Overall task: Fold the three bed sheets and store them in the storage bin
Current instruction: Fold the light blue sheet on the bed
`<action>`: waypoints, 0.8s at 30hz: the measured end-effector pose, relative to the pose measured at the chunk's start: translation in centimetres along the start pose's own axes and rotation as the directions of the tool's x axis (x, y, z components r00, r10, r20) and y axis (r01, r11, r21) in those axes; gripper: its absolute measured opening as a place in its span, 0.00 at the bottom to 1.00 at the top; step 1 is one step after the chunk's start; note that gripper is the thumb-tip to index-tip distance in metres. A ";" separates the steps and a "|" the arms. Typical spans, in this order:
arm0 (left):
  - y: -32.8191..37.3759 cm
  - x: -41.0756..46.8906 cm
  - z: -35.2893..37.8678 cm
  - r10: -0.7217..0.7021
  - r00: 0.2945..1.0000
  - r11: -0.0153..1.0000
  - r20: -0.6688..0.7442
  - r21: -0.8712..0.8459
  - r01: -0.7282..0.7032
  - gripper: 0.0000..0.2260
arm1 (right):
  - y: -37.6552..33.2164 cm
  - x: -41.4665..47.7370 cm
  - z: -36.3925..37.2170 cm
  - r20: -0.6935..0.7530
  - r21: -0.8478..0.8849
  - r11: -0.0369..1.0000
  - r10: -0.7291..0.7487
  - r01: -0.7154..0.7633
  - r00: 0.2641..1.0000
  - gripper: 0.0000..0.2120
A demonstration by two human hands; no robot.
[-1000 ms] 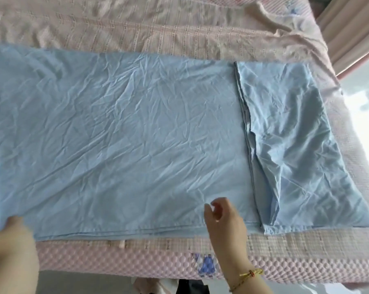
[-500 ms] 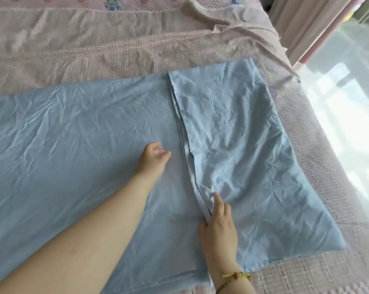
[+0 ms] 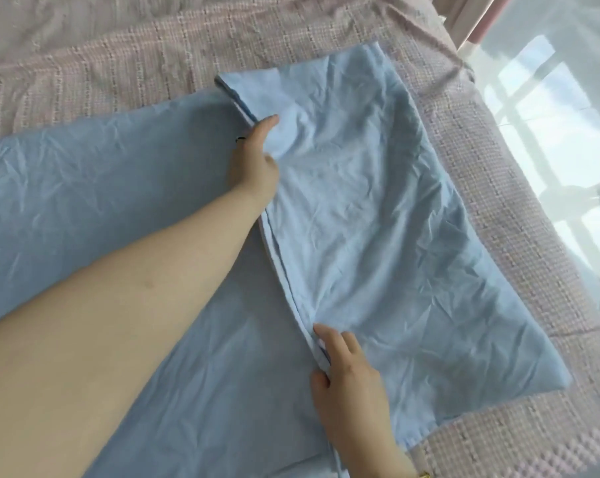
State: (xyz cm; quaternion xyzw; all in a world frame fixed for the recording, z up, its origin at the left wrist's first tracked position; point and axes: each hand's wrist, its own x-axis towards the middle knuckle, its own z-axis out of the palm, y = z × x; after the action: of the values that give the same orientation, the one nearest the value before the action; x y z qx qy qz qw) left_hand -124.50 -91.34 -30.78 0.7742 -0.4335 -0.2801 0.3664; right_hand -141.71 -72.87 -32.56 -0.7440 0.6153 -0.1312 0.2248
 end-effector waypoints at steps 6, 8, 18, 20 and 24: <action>-5.4 -0.8 -5.2 -0.193 0.968 0.981 -0.158 -0.054 0.187 0.23 | -3.7 -3.6 1.7 0.039 -0.044 0.999 0.007 -0.005 0.999 0.25; -6.0 0.1 -5.9 -0.262 0.963 0.965 -0.056 0.016 0.263 0.25 | -5.0 -4.0 3.5 0.055 -0.096 0.995 0.028 -0.023 0.998 0.26; -5.2 2.3 -6.8 -0.094 0.971 0.897 0.220 0.442 -0.014 0.28 | -6.3 -4.0 4.8 0.123 -0.130 0.992 0.006 0.010 0.992 0.26; -6.2 1.0 -7.1 -0.132 0.972 0.846 0.194 0.532 0.008 0.26 | -5.9 -3.8 4.2 0.107 -0.083 0.997 0.002 0.007 0.994 0.23; -6.8 -1.6 -7.8 -0.063 0.997 0.825 0.034 0.565 0.033 0.25 | -2.9 -2.7 1.9 -0.171 -0.001 0.994 -0.106 0.108 0.980 0.12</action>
State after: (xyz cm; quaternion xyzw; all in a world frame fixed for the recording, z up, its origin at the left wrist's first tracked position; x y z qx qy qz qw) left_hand -116.26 -85.01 -31.61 0.8511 -0.4864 -0.1687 0.1033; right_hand -138.93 -69.52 -32.52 -0.7611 0.5909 -0.2089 0.1668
